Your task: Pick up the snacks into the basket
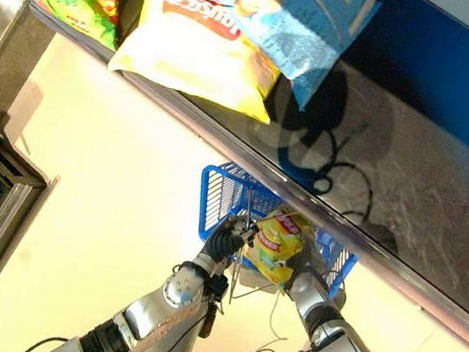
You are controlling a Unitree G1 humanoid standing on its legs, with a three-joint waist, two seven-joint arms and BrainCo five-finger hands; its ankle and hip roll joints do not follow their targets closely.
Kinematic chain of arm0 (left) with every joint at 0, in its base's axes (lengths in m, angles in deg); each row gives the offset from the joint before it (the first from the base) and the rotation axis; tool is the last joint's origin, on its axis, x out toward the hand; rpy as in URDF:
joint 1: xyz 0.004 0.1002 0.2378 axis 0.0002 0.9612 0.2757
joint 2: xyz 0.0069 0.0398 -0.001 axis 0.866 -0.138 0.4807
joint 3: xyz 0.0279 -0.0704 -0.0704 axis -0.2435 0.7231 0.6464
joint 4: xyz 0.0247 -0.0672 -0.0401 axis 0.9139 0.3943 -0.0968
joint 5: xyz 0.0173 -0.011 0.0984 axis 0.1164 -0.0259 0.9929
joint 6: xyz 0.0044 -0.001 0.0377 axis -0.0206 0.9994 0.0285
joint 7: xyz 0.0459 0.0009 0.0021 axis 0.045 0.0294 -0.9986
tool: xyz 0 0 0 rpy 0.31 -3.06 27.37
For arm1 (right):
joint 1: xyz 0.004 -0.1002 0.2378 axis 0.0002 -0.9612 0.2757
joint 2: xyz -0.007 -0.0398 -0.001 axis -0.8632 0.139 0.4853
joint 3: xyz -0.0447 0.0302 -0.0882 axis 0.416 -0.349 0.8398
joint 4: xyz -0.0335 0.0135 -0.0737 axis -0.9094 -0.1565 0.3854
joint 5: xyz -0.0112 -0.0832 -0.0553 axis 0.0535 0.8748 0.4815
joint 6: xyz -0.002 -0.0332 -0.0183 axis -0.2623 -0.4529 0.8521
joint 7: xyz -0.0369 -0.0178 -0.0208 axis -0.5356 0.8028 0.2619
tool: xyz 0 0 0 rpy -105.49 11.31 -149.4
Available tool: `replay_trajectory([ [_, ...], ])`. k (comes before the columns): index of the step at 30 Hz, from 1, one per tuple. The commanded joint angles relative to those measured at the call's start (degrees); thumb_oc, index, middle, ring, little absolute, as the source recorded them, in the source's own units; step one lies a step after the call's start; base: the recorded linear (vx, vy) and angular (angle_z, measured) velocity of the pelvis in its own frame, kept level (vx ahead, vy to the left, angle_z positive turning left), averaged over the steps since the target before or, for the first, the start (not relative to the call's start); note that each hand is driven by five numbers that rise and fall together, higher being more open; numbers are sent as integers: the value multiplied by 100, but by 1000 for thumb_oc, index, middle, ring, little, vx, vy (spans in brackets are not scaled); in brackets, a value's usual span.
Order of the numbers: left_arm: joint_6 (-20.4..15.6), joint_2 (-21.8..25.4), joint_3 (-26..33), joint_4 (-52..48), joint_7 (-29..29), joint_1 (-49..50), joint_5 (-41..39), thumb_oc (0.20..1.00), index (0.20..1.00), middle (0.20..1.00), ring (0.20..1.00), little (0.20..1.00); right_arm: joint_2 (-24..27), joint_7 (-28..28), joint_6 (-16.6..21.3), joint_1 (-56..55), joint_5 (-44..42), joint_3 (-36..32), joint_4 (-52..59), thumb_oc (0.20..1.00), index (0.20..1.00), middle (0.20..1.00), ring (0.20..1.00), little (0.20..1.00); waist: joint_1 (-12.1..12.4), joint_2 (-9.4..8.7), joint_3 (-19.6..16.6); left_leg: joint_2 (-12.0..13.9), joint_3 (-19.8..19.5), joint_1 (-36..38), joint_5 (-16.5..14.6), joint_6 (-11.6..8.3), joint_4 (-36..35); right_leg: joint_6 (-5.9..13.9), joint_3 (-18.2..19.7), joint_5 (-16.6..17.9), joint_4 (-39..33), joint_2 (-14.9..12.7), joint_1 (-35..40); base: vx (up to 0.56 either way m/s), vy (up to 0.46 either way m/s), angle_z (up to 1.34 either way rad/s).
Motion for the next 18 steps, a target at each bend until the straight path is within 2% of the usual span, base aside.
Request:
replay_trajectory([
  [1,-469,-320,-28,-588,15,-114,-125,200,200,200,200,200,-68,-82,110,2,-110,-6,110,1000,1000,1000,1000,1000,7,-27,-58,-137,544,127,-938,-120,610,-280,230,456,-248,186,-77,5,46,-8],
  [6,-464,-287,65,-425,-3,8,-138,200,200,200,200,200,-233,-150,137,-321,-163,-36,156,1000,1000,1000,1000,1000,-41,-58,-58,-106,612,447,-960,-110,533,-295,264,456,-295,219,144,-3,16,-10],
  [8,-399,-142,369,42,-73,238,77,200,200,200,200,200,-289,-352,214,-946,-174,153,805,1000,1000,1000,1000,1000,-176,-214,-58,-29,678,901,-975,-108,422,-314,292,418,-319,290,466,-14,-17,-8],
  [9,-399,-143,369,41,-72,243,78,200,200,200,200,200,-289,-351,211,-952,-174,155,811,1000,1000,1000,1000,1000,-178,-215,-58,-30,679,909,-973,-108,416,-313,293,418,-321,289,472,-2,-41,-13],
  [13,-237,193,929,814,-210,606,558,200,200,200,200,200,1,-666,314,-1937,-223,39,1603,1000,1000,1000,1000,1000,-392,-422,-58,76,688,1588,-982,-104,249,-363,297,288,-277,401,962,9,-78,-22],
  [15,-237,192,928,814,-210,609,558,200,200,200,200,200,2,-666,312,-1942,-223,39,1607,1000,1000,1000,1000,1000,-393,-422,-58,75,688,1594,-982,-104,245,-363,296,288,-278,400,966,10,-49,-11],
  [18,-100,439,1573,1521,-295,1062,722,200,200,200,200,200,407,-727,371,-3007,-304,-573,2785,1000,1000,1000,1000,1000,-630,-569,-58,201,743,2348,-984,-92,48,-398,329,124,-137,509,1447,10,-87,-17],
])
